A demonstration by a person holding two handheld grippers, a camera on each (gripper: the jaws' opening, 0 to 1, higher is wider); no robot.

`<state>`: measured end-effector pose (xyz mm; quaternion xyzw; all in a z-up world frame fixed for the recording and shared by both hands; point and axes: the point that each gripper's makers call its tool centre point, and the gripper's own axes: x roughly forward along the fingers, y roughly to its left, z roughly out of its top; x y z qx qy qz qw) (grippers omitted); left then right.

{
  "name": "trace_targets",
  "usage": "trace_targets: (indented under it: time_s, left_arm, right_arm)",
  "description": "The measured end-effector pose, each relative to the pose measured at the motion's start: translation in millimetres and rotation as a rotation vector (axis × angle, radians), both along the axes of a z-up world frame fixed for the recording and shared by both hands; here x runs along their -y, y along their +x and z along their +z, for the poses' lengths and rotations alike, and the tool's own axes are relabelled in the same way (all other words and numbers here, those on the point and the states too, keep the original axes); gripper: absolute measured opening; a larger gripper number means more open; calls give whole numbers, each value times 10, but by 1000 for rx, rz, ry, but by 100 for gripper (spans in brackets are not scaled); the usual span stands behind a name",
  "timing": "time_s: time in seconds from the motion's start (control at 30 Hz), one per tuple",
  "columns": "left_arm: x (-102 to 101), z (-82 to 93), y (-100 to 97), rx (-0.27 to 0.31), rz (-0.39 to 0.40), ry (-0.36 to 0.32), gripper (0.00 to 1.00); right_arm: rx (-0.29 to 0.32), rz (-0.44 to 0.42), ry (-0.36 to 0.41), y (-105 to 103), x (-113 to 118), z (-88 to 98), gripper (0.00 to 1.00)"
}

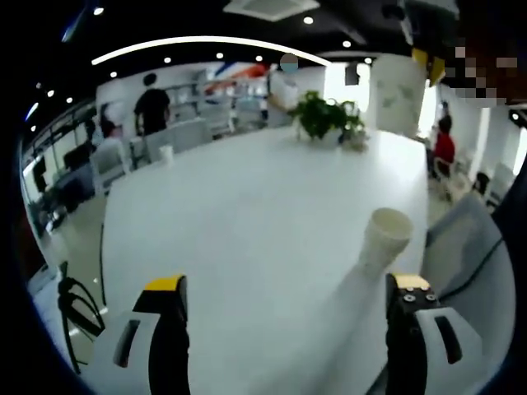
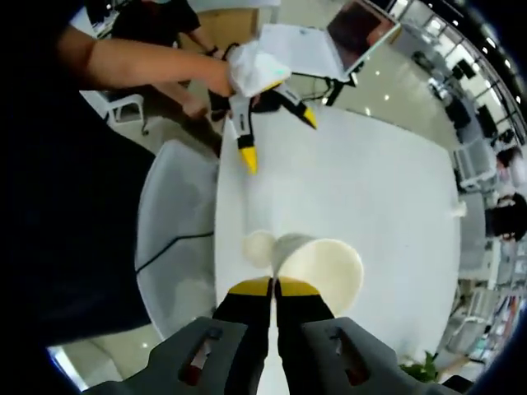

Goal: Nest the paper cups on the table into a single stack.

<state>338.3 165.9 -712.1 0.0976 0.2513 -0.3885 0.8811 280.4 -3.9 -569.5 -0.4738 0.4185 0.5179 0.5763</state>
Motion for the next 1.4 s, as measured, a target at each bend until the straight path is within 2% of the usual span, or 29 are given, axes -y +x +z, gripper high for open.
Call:
trace_targets:
  time_s: [0.6, 1.4]
  left_arm:
    - [-6, -41, -9, -11, 17, -5, 98]
    - [-5, -101, -34, -28, 39, -31, 98]
  right_arm:
    - [-30, -19, -7, -55, -7, -215, 0]
    - [-78, 4, -38, -209, -25, -633, 0]
